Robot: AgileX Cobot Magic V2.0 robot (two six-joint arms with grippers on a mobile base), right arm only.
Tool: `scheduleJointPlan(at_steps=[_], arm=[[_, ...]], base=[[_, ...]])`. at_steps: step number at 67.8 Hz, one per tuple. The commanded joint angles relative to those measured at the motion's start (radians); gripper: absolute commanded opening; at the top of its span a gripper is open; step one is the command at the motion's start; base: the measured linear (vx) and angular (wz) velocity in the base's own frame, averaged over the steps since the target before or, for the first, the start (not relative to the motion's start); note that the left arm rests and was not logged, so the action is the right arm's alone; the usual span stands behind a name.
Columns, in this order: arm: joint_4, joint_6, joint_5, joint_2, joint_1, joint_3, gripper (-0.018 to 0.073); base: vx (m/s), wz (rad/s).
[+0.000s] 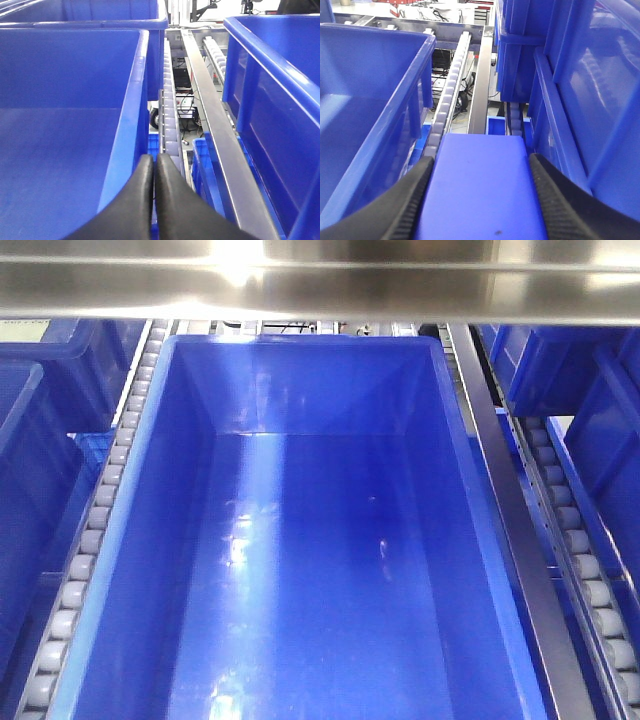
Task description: Pour parts from conveyor to right shelf
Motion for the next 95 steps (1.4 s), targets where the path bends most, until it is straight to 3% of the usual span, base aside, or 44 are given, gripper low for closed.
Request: scheduleJointPlan(at_steps=[1, 95], arm=[[-0.002, 0.002, -0.082, 0.011, -0.006, -0.028, -0.0006], [0.007, -0.002, -0.091, 0.031, -0.006, -0.031, -0.0006]], base=[[0.06, -0.01], [0.00, 0.00]])
